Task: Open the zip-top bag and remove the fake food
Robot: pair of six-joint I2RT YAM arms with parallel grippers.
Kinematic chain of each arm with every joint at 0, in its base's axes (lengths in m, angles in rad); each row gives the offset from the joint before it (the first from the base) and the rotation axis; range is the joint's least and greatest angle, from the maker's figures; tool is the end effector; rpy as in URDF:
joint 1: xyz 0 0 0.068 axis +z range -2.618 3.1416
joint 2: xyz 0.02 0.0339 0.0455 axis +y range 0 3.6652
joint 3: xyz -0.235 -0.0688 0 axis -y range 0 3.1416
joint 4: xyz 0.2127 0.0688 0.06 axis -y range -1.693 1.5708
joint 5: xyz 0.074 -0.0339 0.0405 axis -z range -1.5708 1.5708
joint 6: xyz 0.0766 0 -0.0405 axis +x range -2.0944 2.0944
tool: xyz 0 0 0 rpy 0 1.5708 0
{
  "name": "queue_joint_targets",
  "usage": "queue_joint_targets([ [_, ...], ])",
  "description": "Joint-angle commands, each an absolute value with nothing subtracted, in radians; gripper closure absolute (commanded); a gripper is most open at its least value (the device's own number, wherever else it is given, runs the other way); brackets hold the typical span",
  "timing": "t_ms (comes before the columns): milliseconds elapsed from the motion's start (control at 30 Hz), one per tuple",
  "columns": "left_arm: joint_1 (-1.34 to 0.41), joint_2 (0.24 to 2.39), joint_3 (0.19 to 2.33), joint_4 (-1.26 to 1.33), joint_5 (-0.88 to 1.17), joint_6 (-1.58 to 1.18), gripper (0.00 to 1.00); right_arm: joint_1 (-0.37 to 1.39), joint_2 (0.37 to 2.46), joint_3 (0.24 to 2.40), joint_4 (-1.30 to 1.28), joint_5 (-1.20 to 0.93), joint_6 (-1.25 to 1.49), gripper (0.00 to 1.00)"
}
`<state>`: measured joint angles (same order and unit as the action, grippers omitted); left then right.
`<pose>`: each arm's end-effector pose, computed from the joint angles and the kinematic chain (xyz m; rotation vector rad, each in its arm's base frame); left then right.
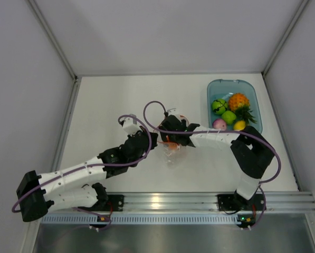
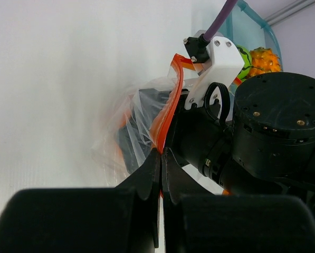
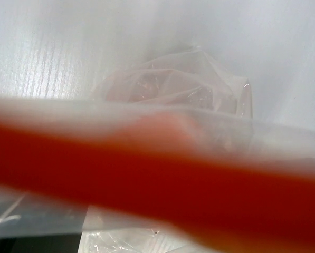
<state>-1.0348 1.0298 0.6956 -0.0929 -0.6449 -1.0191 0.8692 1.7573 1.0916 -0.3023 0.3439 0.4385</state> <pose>0.1635 -0.1851 0.2458 -0.4007 1.9374 -0.7308 0.2461 0.2512 0.1399 -0.3958 2.4305 0.1260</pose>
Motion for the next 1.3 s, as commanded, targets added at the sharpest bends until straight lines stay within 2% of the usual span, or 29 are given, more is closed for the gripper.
queue_joint_targets([
  [0, -1.035, 1.023, 0.703, -0.072, -0.664, -1.006, 1.0, 0.85, 1.804, 1.043, -0.359, 0.356, 0.449, 0.18],
  [67, -1.034, 1.023, 0.704, -0.074, -0.664, -1.005, 1.0, 0.85, 1.783, 1.034, -0.35, 0.354, 0.449, 0.21],
  [167, -1.034, 1.025, 0.703, -0.074, -0.669, -1.003, 1.0, 0.85, 1.753, 1.038, -0.364, 0.356, 0.443, 0.34],
  [200, -1.035, 1.023, 0.701, -0.072, -0.669, -1.002, 1.0, 0.851, 1.743, 1.04, -0.367, 0.354, 0.44, 0.46],
  [233, -1.035, 1.022, 0.698, -0.074, -0.67, -1.002, 1.0, 0.85, 1.73, 1.039, -0.37, 0.354, 0.44, 0.5],
  [633, -1.035, 1.022, 0.765, -0.074, -0.614, -0.887, 1.0, 0.913, 1.487, 1.058, -0.417, 0.299, 0.399, 0.5],
  [833, -1.035, 1.071, 0.864, -0.074, -0.508, -0.714, 1.0, 0.956, 1.422, 1.104, -0.425, 0.183, 0.359, 0.58],
  [1267, -1.035, 1.111, 0.879, -0.159, -0.509, -0.614, 1.0, 0.977, 1.166, 1.078, -0.374, 0.178, 0.351, 0.59],
])
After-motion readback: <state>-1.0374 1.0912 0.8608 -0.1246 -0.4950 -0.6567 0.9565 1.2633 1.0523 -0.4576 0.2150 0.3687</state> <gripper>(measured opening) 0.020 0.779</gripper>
